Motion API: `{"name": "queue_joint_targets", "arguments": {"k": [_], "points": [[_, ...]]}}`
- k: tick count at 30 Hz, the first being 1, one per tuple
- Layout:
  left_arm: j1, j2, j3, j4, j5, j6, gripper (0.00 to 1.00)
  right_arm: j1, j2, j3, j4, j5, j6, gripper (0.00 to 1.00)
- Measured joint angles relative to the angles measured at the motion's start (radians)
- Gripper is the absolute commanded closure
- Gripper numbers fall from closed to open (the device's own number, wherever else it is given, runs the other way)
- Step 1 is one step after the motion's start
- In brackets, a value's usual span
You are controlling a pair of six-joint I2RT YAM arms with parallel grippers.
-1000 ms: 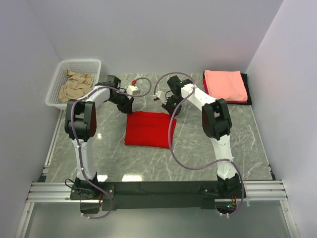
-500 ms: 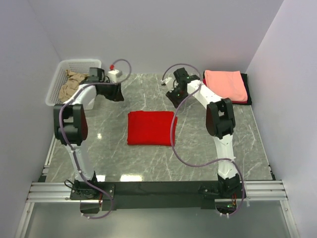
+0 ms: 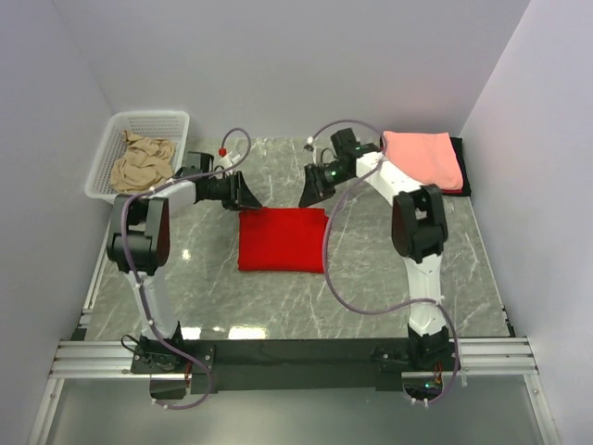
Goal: Fold and stack the t-shirts
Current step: Fold the tshirt
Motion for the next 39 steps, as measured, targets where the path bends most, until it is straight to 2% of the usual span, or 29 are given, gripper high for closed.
{"name": "queue_joint_targets", "arguments": {"k": [4,7,10,16,20,24,26,29,32,36,39], "points": [[0.011,0.109,-0.013,0.068,-0.004,-0.098,0.65,0.002,0.138,-0.003,0.023,-0.02,0.05,0.71],[0.019,0.178,-0.003,0.08,-0.006,-0.126,0.66,-0.02,0.24,0.035,0.014,-0.039,0.097,0.67],[0.03,0.235,0.061,0.055,0.014,-0.132,0.65,-0.039,0.269,0.113,0.006,-0.002,0.121,0.64],[0.053,0.213,0.119,0.011,0.013,-0.044,0.58,-0.08,0.247,0.18,0.027,0.092,0.106,0.62],[0.066,0.056,0.023,0.014,0.024,-0.021,0.58,-0.096,0.126,0.051,0.043,0.063,0.121,0.62],[0.026,-0.122,-0.108,0.109,0.064,-0.103,0.6,-0.063,-0.069,-0.169,0.121,-0.005,0.201,0.62],[-0.012,-0.151,-0.161,0.177,0.076,-0.154,0.61,-0.023,-0.125,-0.246,0.169,-0.039,0.256,0.62],[-0.057,-0.107,-0.222,0.253,0.071,-0.232,0.62,0.033,-0.114,-0.31,0.248,-0.069,0.329,0.63],[-0.058,-0.011,-0.241,0.278,0.045,-0.266,0.62,0.052,-0.034,-0.336,0.291,-0.067,0.376,0.63],[-0.024,0.108,-0.24,0.292,0.045,-0.298,0.64,0.018,0.085,-0.326,0.282,-0.082,0.416,0.63],[-0.004,0.127,-0.214,0.274,0.075,-0.296,0.64,-0.016,0.116,-0.264,0.243,-0.097,0.42,0.64]]}}
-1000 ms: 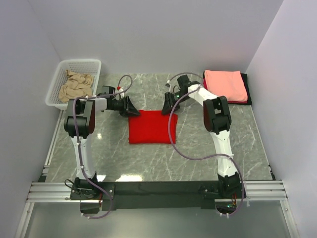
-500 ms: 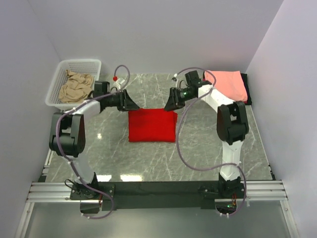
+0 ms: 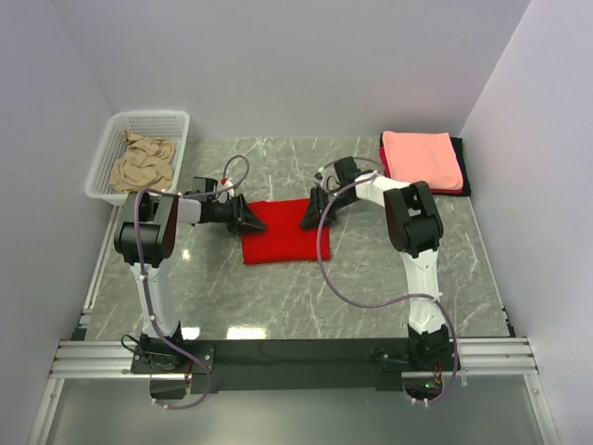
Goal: Fold and stack the t-shirts
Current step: Fold the tshirt
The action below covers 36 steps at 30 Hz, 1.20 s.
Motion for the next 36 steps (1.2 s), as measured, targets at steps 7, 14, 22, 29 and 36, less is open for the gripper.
{"name": "queue_joint_targets", "arguments": {"k": [7,14,22,29,36], "points": [[0.025,-0.143,-0.002,-0.142,0.006,0.135,0.63,-0.05,-0.107,-0.042,-0.014,0.061,-0.051,0.66],[-0.08,-0.446,-0.15,-0.077,0.05,0.087,0.64,0.068,-0.414,-0.316,0.101,-0.012,0.022,0.66],[-0.2,-0.257,-0.247,0.013,0.007,0.002,0.62,0.152,-0.227,-0.352,0.233,-0.036,0.111,0.66],[-0.117,-0.106,-0.234,0.039,0.058,-0.033,0.64,0.076,-0.134,-0.344,0.23,-0.105,0.105,0.68],[-0.019,-0.111,-0.257,0.015,0.11,0.011,0.63,-0.041,-0.141,-0.352,0.125,-0.112,-0.024,0.71]]}}
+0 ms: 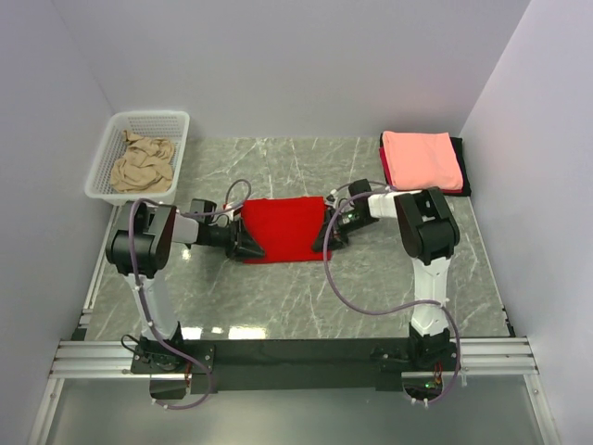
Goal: Fold and stack the t-shirts
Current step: Fold the tshirt
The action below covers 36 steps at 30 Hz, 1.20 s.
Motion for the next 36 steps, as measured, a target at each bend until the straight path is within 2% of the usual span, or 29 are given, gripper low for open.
{"name": "queue_joint_targets", "arguments": {"k": [6,10,14,15,19,23,27,28,30,36], "points": [[0.004,-0.133,0.007,-0.187,-0.016,0.145,0.61,-0.014,-0.08,-0.04,-0.16,0.084,-0.172,0.71],[0.0,-0.224,0.109,-0.317,-0.035,0.241,0.59,-0.021,-0.115,-0.048,-0.273,0.148,-0.267,0.72],[-0.071,-0.309,0.235,-0.373,-0.179,0.394,0.55,-0.076,-0.16,-0.067,-0.311,0.167,-0.283,0.67],[-0.109,-0.332,0.25,-0.372,-0.227,0.439,0.55,-0.105,-0.192,-0.077,-0.304,0.173,-0.267,0.62],[-0.337,-0.417,0.246,-0.323,-0.447,0.627,0.53,-0.21,-0.344,-0.098,-0.231,0.211,-0.185,0.53],[-0.502,-0.415,0.2,-0.24,-0.59,0.773,0.53,-0.261,-0.425,-0.098,-0.142,0.239,-0.097,0.47],[-0.597,-0.373,0.152,-0.14,-0.7,0.896,0.53,-0.26,-0.402,-0.098,-0.114,0.261,-0.044,0.46],[-0.619,-0.352,0.145,-0.109,-0.726,0.925,0.53,-0.26,-0.394,-0.099,-0.109,0.266,-0.032,0.41],[-0.653,-0.314,0.141,-0.06,-0.764,0.971,0.54,-0.26,-0.382,-0.102,-0.103,0.275,-0.01,0.39],[-0.717,-0.217,0.139,0.044,-0.818,1.066,0.56,-0.26,-0.38,-0.146,-0.072,0.293,0.043,0.34]]}}
